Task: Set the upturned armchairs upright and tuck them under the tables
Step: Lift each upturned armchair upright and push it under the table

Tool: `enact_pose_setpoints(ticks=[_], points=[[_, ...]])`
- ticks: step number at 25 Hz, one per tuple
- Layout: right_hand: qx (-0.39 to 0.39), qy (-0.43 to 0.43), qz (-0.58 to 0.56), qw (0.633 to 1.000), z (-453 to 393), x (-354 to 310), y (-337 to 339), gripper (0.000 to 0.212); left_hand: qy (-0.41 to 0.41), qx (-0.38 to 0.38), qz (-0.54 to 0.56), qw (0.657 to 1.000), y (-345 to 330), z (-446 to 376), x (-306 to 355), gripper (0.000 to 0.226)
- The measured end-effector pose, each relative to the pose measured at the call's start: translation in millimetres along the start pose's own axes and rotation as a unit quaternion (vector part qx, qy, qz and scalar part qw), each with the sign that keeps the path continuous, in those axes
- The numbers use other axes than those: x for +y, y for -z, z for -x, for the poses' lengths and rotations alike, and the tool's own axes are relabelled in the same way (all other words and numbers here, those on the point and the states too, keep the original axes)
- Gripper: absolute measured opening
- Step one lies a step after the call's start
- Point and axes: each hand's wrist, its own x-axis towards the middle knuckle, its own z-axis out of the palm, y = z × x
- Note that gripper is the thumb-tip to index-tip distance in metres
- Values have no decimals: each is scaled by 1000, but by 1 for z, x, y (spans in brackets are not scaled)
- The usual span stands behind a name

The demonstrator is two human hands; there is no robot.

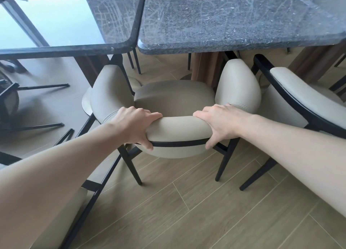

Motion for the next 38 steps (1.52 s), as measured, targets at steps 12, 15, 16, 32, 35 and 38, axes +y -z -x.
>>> enact_pose_setpoints(ticks=[12, 15, 16, 32, 35, 38], points=[[4, -6, -30, 1000, -19, 0, 8, 90, 31, -22, 10, 999, 9, -16, -16, 89], [3, 0, -27, 1000, -14, 2, 5, 91, 30, -14, -4, 999, 10, -17, -11, 90], [2, -1, -23, 1000, -12, 5, 4, 91, 24, -9, -11, 1000, 10, -18, -8, 90], [-11, -52, 17, 998, 2, -8, 17, 84, 23, -33, 54, 998, 9, -12, 6, 89], [-7, -45, 33, 998, 3, -13, 22, 80, 27, -39, 49, 998, 7, -12, 1, 96], [-6, -38, 35, 999, 3, -12, 25, 81, 29, -32, 55, 998, 6, -15, -4, 99]])
